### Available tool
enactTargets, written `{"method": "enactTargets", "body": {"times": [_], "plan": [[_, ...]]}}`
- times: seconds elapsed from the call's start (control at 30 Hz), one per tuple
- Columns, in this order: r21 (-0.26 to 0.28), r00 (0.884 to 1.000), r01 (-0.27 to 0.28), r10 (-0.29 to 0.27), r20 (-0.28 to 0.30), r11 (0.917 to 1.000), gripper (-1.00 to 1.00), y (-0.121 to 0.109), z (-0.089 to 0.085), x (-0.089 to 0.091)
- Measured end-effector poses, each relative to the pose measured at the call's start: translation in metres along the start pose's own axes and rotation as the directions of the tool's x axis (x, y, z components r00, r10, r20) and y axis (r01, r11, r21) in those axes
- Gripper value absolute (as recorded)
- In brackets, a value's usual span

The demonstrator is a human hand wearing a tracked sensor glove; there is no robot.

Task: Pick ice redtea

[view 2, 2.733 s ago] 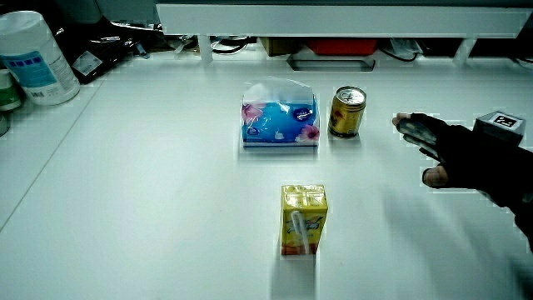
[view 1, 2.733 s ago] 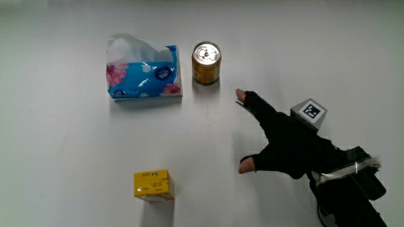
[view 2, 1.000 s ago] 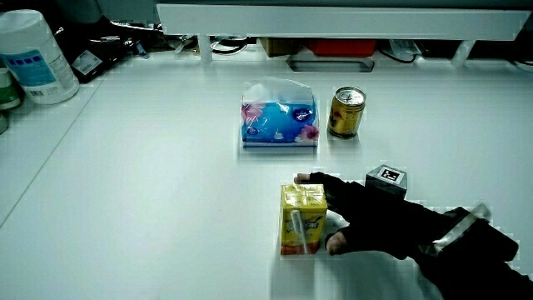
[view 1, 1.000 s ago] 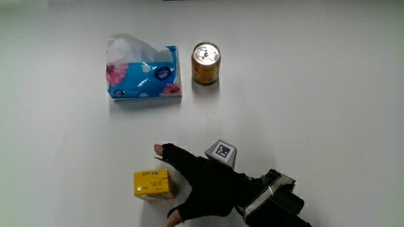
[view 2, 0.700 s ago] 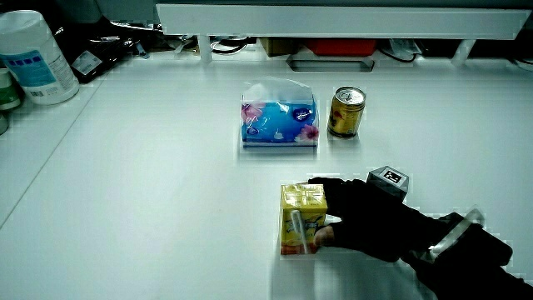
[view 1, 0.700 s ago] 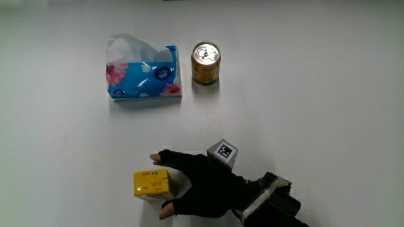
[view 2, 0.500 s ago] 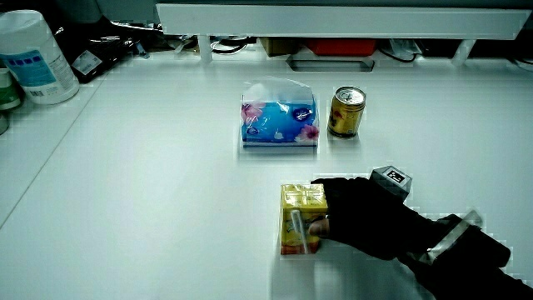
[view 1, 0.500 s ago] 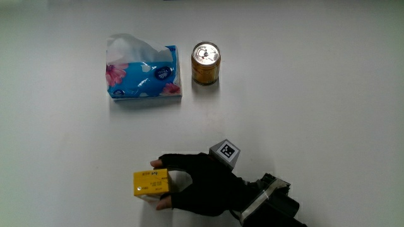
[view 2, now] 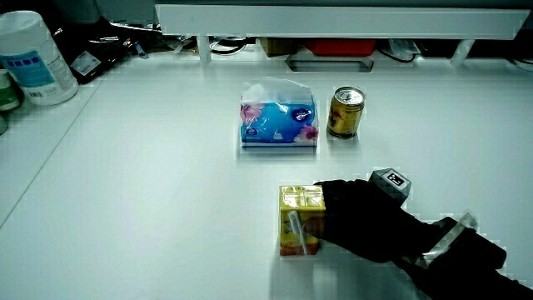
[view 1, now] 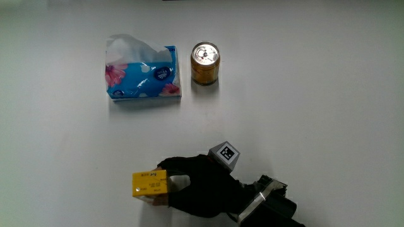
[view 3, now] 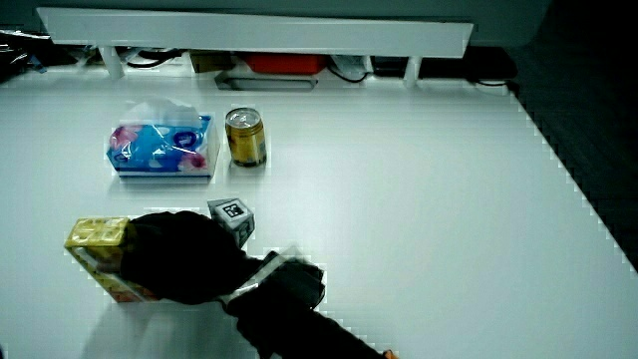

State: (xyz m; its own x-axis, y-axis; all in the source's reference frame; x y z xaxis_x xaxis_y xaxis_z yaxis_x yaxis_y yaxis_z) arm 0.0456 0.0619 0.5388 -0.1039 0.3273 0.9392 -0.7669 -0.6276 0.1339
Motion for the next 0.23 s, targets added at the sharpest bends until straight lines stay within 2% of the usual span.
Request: {"method": "enactTargets", "body": {"times": [0.23], "plan": [[0.004,0.998,-0.002,0.003,-0.069,1.0000,1.00,-0.0008,0.0053,-0.0075]]}}
